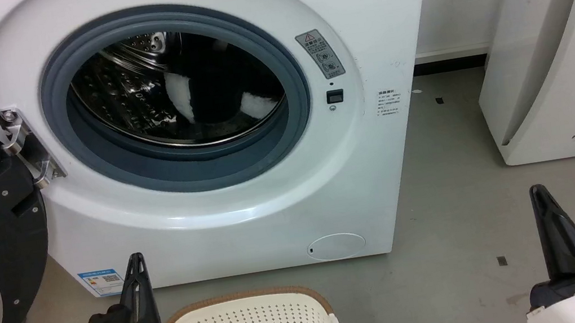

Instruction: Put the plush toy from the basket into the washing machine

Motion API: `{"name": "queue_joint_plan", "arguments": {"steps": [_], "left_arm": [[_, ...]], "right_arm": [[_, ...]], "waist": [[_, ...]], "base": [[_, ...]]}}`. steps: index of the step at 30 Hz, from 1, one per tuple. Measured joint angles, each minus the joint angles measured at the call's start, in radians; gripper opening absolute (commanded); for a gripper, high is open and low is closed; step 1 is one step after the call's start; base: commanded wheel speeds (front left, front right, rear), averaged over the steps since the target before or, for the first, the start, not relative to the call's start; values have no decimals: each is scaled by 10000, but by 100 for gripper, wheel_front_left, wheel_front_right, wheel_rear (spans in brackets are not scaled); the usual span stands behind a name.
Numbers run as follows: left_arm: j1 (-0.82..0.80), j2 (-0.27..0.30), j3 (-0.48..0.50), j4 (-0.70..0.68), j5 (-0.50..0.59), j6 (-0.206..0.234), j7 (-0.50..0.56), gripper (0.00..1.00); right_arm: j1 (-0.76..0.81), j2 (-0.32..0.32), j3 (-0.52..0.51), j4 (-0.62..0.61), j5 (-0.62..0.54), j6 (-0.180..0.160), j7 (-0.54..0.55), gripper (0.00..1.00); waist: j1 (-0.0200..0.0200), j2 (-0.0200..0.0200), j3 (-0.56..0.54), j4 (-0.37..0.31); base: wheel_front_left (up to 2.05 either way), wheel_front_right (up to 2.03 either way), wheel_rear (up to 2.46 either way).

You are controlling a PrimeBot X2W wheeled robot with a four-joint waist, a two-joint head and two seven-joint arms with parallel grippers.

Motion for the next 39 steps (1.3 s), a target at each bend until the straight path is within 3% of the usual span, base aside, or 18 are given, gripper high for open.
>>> {"name": "queue_joint_plan", "arguments": {"steps": [39], "left_arm": [[8, -182, 98, -430, 98, -376, 821, 0]], "right_arm": [[-104, 0, 148, 234, -610, 0, 836, 0]], "waist": [[1, 0, -55, -27]], "base": [[0, 0, 0]]}}
